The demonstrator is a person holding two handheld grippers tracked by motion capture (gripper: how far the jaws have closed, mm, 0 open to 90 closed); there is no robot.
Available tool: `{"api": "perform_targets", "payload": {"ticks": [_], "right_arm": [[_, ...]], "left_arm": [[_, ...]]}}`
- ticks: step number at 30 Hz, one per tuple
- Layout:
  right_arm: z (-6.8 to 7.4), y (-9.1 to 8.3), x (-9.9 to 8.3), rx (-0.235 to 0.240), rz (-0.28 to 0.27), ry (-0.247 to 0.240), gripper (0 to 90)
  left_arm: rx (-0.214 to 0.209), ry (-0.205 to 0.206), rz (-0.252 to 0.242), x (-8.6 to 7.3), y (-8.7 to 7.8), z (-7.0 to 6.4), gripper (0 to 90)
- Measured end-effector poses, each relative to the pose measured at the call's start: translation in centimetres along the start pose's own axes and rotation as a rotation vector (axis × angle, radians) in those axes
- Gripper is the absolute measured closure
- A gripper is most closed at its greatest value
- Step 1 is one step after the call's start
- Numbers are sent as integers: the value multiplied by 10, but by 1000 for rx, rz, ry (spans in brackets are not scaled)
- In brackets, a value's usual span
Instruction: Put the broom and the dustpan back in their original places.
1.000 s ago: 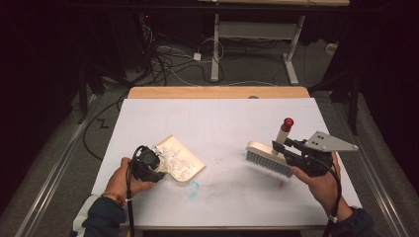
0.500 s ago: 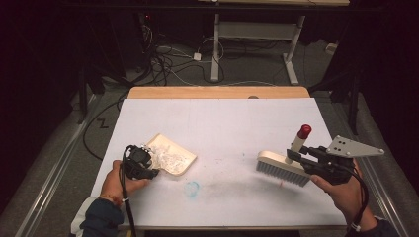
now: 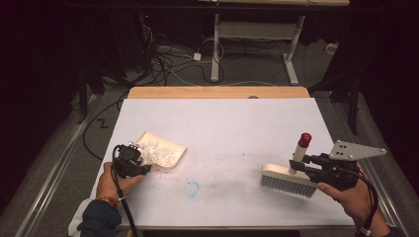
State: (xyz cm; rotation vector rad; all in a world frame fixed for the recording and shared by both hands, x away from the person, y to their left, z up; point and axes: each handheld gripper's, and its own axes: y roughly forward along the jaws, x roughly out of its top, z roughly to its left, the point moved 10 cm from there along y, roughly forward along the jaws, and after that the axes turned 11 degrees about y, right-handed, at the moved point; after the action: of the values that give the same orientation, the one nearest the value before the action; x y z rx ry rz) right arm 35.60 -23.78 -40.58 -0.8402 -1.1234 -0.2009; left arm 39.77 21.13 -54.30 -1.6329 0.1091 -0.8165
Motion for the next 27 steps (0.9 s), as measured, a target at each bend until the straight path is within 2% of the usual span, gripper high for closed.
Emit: {"api": "perform_targets", "payload": {"ticks": [5,9,13,17,22,27], "right_arm": [[-3,8,-5,21,38,16,708],[-8,15,-7,17,62,22,707],[-15,20,-4,9,51,51,707],[-22,23,-3,-8,45,68,704],[-32,31,1,-33,37,89,691],[-48,44,6,-68,25,121,672]], "left_arm": [[12,-41,-2,0,2,3,630],[13,-64,-8,0,4,4,630],[1,-102,-24,1,5,1,618],[-22,-133,-43,2,4,-7,549],[-21,-123,-49,-1,4,-21,480],[-44,-69,-48,-5,1,-38,458]]}}
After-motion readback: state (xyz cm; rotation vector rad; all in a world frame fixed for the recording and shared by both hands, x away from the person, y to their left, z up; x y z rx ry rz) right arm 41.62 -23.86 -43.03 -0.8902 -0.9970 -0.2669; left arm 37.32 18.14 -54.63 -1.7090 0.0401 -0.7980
